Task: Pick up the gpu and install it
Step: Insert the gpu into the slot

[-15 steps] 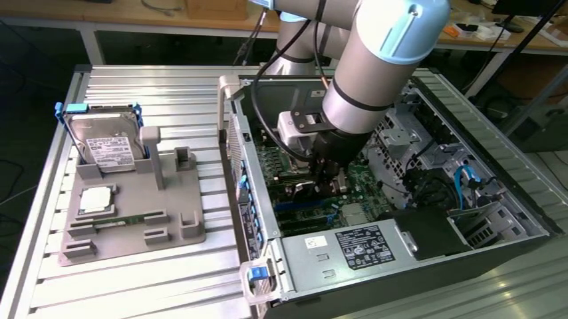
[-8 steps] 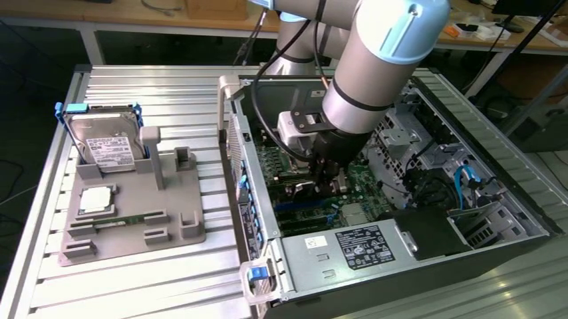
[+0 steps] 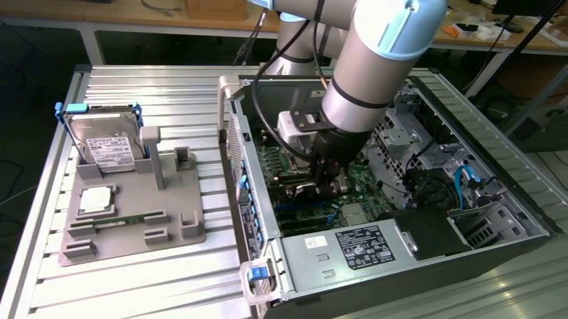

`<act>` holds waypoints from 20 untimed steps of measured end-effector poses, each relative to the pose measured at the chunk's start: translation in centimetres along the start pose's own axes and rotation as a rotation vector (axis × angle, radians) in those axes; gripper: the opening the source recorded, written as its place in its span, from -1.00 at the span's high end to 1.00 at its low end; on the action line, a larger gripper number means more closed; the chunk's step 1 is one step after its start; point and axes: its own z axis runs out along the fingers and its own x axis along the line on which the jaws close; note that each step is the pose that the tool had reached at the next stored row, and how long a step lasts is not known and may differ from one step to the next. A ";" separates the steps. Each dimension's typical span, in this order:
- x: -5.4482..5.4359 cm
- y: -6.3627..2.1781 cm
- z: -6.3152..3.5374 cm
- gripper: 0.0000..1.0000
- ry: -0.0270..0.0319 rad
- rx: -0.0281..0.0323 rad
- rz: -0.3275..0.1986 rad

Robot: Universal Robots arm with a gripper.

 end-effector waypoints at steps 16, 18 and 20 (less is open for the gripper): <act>-0.2 -0.01 0.12 0.47 -0.0001 0.0000 0.000; -0.2 -0.02 0.12 0.47 -0.0001 0.0002 0.003; -0.2 -0.02 0.13 0.47 -0.0003 0.0014 0.031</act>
